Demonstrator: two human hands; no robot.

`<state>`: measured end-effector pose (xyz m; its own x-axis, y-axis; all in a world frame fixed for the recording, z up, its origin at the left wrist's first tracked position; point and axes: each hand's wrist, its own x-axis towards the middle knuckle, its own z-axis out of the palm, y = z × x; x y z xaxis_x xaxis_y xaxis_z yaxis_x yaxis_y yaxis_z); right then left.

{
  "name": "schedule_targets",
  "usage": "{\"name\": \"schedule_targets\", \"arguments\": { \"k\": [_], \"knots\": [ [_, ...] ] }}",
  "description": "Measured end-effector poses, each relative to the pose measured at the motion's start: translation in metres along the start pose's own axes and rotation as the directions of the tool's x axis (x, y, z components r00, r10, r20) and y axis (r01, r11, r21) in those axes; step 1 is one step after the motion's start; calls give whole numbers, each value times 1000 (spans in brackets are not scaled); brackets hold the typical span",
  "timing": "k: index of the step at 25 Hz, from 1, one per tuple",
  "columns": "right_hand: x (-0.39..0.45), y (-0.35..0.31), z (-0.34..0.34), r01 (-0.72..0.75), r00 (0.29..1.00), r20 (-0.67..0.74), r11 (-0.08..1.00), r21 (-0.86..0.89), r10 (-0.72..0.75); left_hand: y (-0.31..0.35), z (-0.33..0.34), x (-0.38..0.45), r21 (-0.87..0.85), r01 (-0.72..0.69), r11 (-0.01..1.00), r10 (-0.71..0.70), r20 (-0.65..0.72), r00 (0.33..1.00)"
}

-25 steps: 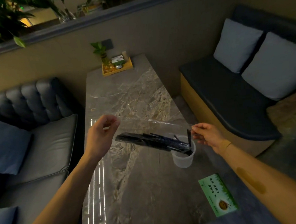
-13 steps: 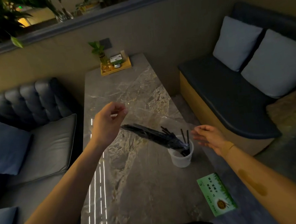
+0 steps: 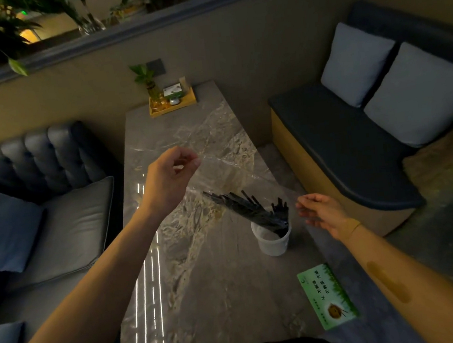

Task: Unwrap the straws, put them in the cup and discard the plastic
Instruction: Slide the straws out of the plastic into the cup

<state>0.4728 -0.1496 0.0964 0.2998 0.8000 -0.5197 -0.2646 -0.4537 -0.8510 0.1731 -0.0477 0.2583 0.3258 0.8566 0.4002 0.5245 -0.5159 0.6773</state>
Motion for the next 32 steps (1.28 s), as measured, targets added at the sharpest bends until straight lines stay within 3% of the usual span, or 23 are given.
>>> {"name": "schedule_targets", "arguments": {
  "k": [13,20,32],
  "knots": [
    [-4,-6,6,0,996,88,1000,31,-2,36,-11,15,44,-114,992,115,-12,993],
    [-11,-13,8,18,994,111,999,47,-23,31,-20,13,47,-78,996,80,-48,996],
    [-19,-42,60,154,968,198,988,14,-153,5,-81,-22,-19,62,998,-65,-267,962]
  ]
}}
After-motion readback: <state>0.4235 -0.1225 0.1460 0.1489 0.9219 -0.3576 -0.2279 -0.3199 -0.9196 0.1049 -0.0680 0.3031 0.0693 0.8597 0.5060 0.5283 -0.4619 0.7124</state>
